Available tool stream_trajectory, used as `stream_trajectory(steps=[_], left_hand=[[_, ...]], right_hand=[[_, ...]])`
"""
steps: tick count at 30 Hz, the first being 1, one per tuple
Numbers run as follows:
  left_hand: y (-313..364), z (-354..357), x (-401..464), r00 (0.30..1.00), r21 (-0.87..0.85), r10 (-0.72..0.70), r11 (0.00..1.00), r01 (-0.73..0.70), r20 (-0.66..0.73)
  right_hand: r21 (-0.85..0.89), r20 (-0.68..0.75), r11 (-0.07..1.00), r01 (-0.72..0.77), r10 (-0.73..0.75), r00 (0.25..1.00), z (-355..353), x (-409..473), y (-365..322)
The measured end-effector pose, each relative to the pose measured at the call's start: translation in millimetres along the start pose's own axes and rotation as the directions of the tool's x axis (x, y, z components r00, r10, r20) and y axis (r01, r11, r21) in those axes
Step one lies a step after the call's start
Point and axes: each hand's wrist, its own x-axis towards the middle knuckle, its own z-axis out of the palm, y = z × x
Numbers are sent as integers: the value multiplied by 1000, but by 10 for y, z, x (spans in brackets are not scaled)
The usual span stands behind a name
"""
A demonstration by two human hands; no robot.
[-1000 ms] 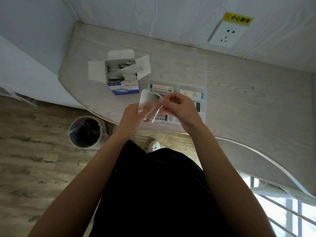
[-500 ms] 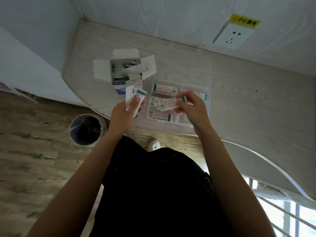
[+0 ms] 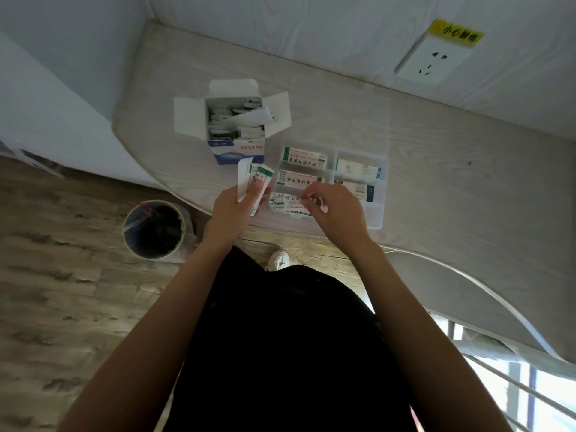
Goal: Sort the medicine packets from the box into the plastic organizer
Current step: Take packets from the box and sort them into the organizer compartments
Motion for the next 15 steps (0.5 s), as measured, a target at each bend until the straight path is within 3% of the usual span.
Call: stream_trajectory(steps=[2, 8, 15], left_hand=[[16, 9, -10, 1000, 19, 2, 1000, -1, -4], [52, 3, -46, 1000, 14, -10, 1000, 10, 26], [77, 3, -60, 1000, 18, -27, 999, 27, 6]], right_hand=[[-107, 5, 993, 47, -47, 999, 10, -8, -9], [-129, -23, 992, -10, 7, 1000, -65, -20, 51], [-294, 106, 954, 64, -34, 994, 10, 102, -78]])
